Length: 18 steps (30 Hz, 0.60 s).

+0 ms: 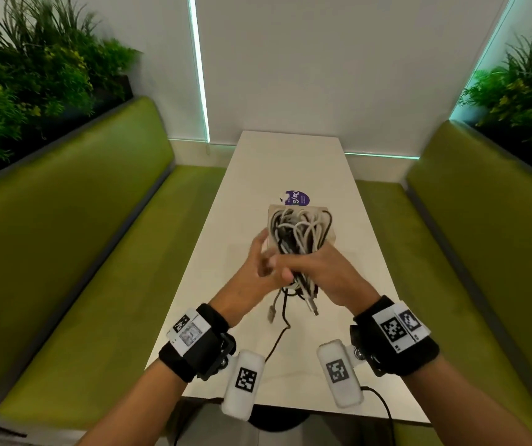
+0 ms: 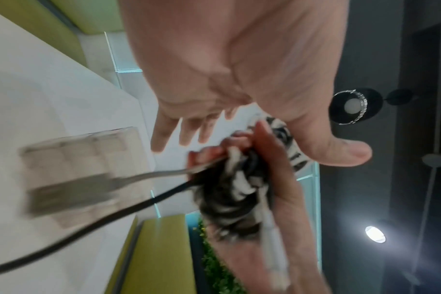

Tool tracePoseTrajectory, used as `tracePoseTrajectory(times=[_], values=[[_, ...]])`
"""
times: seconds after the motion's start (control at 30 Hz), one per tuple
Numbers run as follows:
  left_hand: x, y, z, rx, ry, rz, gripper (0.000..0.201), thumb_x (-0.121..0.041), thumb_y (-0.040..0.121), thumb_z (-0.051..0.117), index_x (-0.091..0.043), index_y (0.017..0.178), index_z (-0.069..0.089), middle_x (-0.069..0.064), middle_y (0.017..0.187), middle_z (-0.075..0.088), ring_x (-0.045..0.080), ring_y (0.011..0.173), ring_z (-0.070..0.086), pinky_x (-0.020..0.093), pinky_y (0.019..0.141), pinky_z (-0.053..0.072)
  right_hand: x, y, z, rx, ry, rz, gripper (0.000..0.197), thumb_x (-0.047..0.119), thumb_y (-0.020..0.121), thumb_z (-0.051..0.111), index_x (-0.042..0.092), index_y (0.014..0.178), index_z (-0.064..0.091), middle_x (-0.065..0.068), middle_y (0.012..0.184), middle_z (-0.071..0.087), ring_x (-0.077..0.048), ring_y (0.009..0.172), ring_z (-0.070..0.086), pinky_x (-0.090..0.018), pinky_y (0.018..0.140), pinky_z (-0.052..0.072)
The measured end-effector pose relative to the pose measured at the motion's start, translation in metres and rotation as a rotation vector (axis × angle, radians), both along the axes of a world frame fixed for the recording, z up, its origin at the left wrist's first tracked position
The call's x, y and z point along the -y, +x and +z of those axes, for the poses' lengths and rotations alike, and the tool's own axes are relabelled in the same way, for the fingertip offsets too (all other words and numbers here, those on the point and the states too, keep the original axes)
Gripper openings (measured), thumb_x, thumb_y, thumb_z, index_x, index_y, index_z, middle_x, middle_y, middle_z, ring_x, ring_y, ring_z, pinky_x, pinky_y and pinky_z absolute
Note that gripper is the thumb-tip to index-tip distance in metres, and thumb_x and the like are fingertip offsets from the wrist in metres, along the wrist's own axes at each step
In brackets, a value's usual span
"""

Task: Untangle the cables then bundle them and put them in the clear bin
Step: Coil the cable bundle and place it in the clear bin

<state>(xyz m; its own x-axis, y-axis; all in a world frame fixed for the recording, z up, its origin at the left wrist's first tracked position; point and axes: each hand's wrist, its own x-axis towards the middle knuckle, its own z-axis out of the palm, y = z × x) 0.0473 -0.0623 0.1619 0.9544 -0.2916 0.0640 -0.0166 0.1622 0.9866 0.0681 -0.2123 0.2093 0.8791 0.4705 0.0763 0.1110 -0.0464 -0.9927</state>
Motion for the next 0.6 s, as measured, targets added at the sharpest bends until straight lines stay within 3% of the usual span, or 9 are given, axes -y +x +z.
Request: tracePoseTrajectory(times=[0.07,0.13,0.17,0.27,0.33,0.47,0.6], values=[[0.003,-0.006,-0.012,-0.024,0.121,-0.123,0.076,-0.041,0.077,0.073,-0.025,0.139,0.032,0.001,0.115,0.067,0.006,0.104,0.063,0.023,0.089,0.046,0.005,0.008,0.005,-0.014,0.026,-0.075,0.014,0.000,0.078,0.068,-0.006,0.089,0.062,-0.016,0.081,0.063,-0.024,0.077,0.061,-0.037,0.075,0.052],[0.007,-0.009,-0.021,0.007,0.173,-0.117,0.038,-0.028,0.088,0.058,-0.011,0.121,0.053,0.003,0.084,0.070,0.018,0.087,0.068,0.027,0.084,0.049,0.010,0.012,0.011,-0.013,0.038,-0.119,0.009,0.001,0.079,0.066,-0.005,0.085,0.063,-0.014,0.078,0.060,-0.022,0.075,0.059,-0.033,0.072,0.050],[0.007,-0.009,-0.022,0.013,0.170,-0.084,0.029,-0.027,0.091,0.055,-0.005,0.110,0.058,0.001,0.071,0.066,0.021,0.076,0.068,0.028,0.078,0.050,0.012,0.013,0.014,-0.003,0.039,-0.125,0.009,0.001,0.080,0.065,-0.007,0.085,0.062,-0.014,0.077,0.060,-0.022,0.075,0.059,-0.031,0.072,0.050],[0.000,-0.009,-0.016,0.017,0.178,-0.037,0.028,-0.031,0.096,0.049,-0.006,0.090,0.060,-0.001,0.060,0.052,0.016,0.052,0.053,0.024,0.057,0.046,0.022,0.016,0.019,0.012,0.034,-0.136,0.010,-0.003,0.082,0.061,-0.013,0.085,0.059,-0.016,0.075,0.060,-0.024,0.074,0.058,-0.031,0.070,0.049],[-0.007,-0.006,-0.012,0.030,0.229,-0.019,0.028,-0.032,0.096,0.047,-0.011,0.084,0.059,-0.003,0.062,0.045,0.012,0.051,0.038,0.019,0.050,0.035,0.029,0.018,0.023,0.017,-0.016,-0.138,0.010,-0.001,0.081,0.063,-0.010,0.084,0.060,-0.016,0.075,0.060,-0.024,0.073,0.057,-0.034,0.071,0.048],[-0.015,0.000,0.000,0.116,0.312,0.033,0.026,-0.030,0.097,0.047,-0.015,0.084,0.064,-0.009,0.060,0.036,0.007,0.055,0.032,0.017,0.053,0.029,0.037,0.020,0.026,0.062,-0.278,-0.069,0.015,0.007,0.077,0.072,0.002,0.088,0.064,-0.008,0.074,0.062,-0.012,0.069,0.057,-0.028,0.069,0.050],[-0.009,0.005,0.010,0.188,0.326,0.111,0.023,-0.028,0.097,0.051,-0.021,0.077,0.061,-0.016,0.055,0.044,0.002,0.053,0.036,0.021,0.057,0.033,0.027,0.020,0.016,0.018,-0.469,0.068,0.033,0.025,0.065,0.079,0.018,0.097,0.070,-0.008,0.093,0.073,-0.028,0.089,0.069,-0.045,0.087,0.056]])
